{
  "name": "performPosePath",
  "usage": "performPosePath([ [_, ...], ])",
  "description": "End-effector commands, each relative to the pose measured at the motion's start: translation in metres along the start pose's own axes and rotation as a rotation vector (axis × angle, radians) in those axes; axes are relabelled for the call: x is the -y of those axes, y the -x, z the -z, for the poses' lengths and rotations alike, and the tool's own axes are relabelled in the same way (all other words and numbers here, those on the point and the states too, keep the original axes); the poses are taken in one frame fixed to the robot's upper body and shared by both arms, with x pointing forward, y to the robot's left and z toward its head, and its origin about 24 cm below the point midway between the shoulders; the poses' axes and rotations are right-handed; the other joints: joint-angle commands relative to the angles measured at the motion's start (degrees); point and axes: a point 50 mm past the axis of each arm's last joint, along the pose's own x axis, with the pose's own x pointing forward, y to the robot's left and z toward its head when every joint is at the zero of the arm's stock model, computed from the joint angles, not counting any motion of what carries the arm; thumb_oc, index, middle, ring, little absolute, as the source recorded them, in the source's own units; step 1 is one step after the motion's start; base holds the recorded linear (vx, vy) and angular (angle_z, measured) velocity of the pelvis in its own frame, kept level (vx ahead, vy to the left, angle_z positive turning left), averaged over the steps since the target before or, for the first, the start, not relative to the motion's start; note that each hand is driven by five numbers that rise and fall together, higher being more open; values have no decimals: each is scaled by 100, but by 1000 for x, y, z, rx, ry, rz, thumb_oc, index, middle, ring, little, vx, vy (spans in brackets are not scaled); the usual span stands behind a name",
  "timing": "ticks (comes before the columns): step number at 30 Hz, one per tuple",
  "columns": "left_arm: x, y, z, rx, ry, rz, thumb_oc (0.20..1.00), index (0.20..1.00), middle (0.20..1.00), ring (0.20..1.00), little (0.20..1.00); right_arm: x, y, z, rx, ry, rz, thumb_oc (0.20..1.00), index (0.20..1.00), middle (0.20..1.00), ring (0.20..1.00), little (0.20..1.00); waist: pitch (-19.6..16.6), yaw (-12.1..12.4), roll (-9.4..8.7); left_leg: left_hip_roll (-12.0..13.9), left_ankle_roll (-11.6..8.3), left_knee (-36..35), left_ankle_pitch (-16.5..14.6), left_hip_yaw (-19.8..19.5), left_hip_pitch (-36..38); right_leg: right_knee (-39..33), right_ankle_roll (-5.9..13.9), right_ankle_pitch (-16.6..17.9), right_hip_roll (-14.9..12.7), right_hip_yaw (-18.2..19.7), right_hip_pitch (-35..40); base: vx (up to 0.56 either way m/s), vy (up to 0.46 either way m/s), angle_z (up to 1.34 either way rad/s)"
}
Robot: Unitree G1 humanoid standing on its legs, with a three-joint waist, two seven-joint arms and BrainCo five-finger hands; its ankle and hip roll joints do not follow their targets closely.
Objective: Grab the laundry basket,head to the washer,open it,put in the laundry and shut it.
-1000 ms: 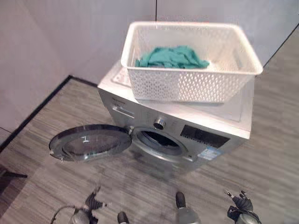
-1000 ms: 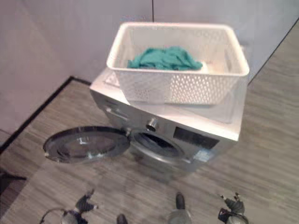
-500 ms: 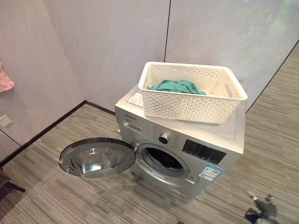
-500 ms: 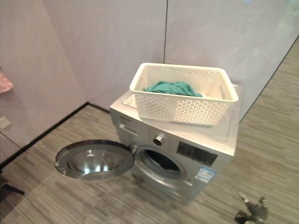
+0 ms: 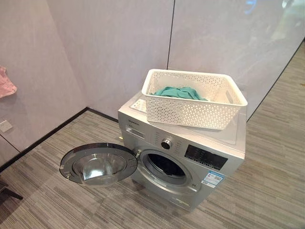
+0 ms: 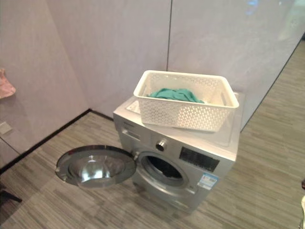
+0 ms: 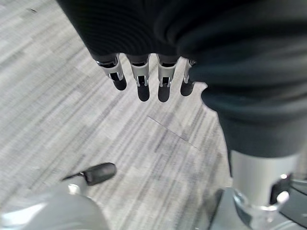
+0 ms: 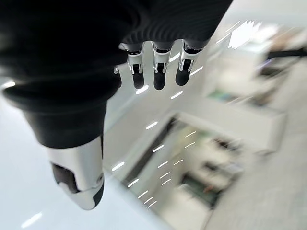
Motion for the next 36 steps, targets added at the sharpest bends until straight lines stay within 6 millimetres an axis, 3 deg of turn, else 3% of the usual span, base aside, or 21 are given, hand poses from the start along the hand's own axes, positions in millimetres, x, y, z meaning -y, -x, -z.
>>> performPosePath([
  [1,-25,-8,-35,102,-70,-29,1000,1000,1000,1000,1000,1,-42,-39,180,-58,-30,1000,1000,1000,1000,1000,371,324,-301,184,139,108,-435,-110,110,90,299,46,-406,-163,-251,0,0,0],
  [6,-21,-7,-34,101,-89,13,1000,1000,1000,1000,1000,-28,-72,-86,315,-117,-257,1000,1000,1000,1000,1000,374,462,-401,163,110,107,-394,-133,38,72,293,-7,-412,-195,-243,-3,3,3],
  [11,-21,-6,-26,75,-107,40,1000,1000,1000,1000,1000,-36,-96,-119,398,-80,-389,1000,1000,1000,1000,1000,369,535,-486,176,63,105,-352,-159,-7,71,273,-64,-391,-228,-208,-8,-7,11],
  [14,-29,-6,-18,44,-109,42,1000,1000,1000,1000,1000,-44,-128,-152,417,0,-522,1000,1000,1000,1000,1000,357,636,-608,214,7,103,-296,-165,-25,81,244,-127,-340,-259,-170,2,-10,6],
  [16,-36,-6,-17,37,-94,33,1000,1000,1000,1000,1000,-47,-143,-162,394,55,-547,1000,1000,1000,1000,1000,358,692,-690,247,-24,102,-268,-188,-32,91,225,-162,-308,-289,-150,7,-16,1],
  [20,-42,-7,-19,41,-39,14,1000,1000,1000,1000,1000,-55,-160,-187,403,141,-588,1000,1000,1000,1000,1000,419,652,-676,408,-84,148,-173,-312,-107,227,122,-321,-201,-269,-162,9,-80,4],
  [24,-50,-7,-23,54,-17,-5,1000,1000,1000,1000,1000,-53,-170,-194,378,221,-620,1000,1000,1000,1000,1000,546,701,-681,697,-147,451,-106,-494,-290,476,-69,-648,58,-208,-178,13,-170,16],
  [27,-50,-7,-23,65,-14,7,1000,1000,1000,1000,1000,-48,-176,-190,347,215,-614,1000,1000,1000,1000,1000,687,766,-675,1036,-212,1090,251,-690,-561,487,-309,-883,414,-160,37,30,-211,18],
  [28,-49,-7,-23,65,-13,8,1000,1000,1000,1000,1000,-48,-176,-190,348,216,-614,1000,1000,1000,1000,1000,694,758,-661,1048,-219,1112,242,-708,-575,487,-315,-884,427,-169,43,-36,-216,24],
  [29,-49,-7,-28,88,-29,21,1000,1000,1000,1000,1000,-49,-179,-199,355,240,-630,1000,1000,1000,1000,1000,987,933,-693,1034,-136,2043,525,-1068,-934,540,-491,-973,570,-134,152,-68,-187,25],
  [31,-47,-8,-36,115,-46,25,1000,1000,1000,1000,1000,-52,-182,-193,314,284,-638,1000,1000,1000,1000,1000,1098,973,-771,905,-45,2597,671,-1277,-1404,494,-557,-1023,554,-198,251,-19,-130,20],
  [33,-44,-8,-38,125,-48,31,1000,1000,1000,1000,1000,-49,-185,-194,302,319,-630,1000,1000,1000,1000,1000,1116,961,-762,878,-55,2466,730,-1230,-1519,466,-556,-1037,546,-278,277,61,46,34],
  [35,-35,-8,-48,168,-99,68,1000,1000,1000,1000,1000,-47,-189,-179,247,382,-609,1000,1000,1000,1000,1000,1097,1066,-803,474,7,1869,393,-1063,-1959,458,-522,-1076,407,-346,244,79,94,41],
  [36,-35,-8,-48,168,-99,68,1000,1000,1000,1000,1000,-47,-189,-179,246,382,-609,1000,1000,1000,1000,1000,1096,1065,-804,474,7,1869,393,-1063,-1960,458,-522,-1076,407,-346,243,48,113,29],
])
